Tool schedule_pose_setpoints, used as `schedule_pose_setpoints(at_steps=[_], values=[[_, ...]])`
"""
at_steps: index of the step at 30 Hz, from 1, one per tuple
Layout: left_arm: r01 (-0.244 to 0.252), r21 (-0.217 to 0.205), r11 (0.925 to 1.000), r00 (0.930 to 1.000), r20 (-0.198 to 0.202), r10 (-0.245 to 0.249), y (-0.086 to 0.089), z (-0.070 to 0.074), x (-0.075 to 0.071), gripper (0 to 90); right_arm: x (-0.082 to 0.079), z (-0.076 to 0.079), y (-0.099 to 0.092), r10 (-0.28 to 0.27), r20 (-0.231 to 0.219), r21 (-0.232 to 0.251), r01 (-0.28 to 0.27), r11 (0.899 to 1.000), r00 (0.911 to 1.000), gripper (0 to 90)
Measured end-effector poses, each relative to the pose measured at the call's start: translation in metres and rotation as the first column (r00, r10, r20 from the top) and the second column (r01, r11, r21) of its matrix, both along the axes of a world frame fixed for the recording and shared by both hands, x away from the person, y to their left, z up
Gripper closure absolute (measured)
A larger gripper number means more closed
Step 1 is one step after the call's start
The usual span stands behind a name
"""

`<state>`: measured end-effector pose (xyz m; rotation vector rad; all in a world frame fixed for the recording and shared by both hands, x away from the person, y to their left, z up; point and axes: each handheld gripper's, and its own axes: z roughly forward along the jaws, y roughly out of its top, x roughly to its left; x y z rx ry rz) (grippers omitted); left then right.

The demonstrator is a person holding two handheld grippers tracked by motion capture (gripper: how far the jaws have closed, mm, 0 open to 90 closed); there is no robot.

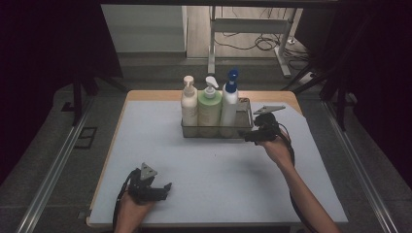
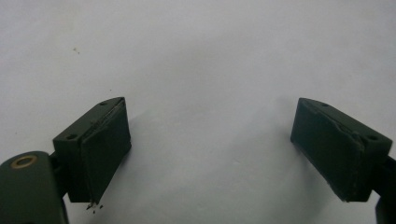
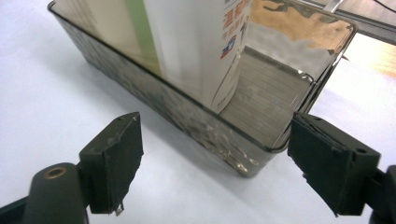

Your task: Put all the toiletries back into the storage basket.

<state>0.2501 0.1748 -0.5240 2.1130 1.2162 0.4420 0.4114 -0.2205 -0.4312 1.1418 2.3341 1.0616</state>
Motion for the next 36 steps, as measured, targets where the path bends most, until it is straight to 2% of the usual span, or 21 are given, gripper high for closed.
schedule_pose_setpoints(at_steps=[27, 36], values=[[0.000, 0.000, 1.0000, 1.0000, 0.000, 0.000, 0.000, 0.000, 0.000, 11.6, -0.044, 0.013, -0.016, 0.088, 0.008, -0.083, -0.087, 0.993, 0.9961, 5.4], [0.000, 0.001, 1.0000, 1.0000, 0.000, 0.000, 0.000, 0.000, 0.000, 11.6, -0.058, 0.012, -0.023, 0.089, 0.015, -0.086, -0.088, 0.992, 0.9959, 4.1]])
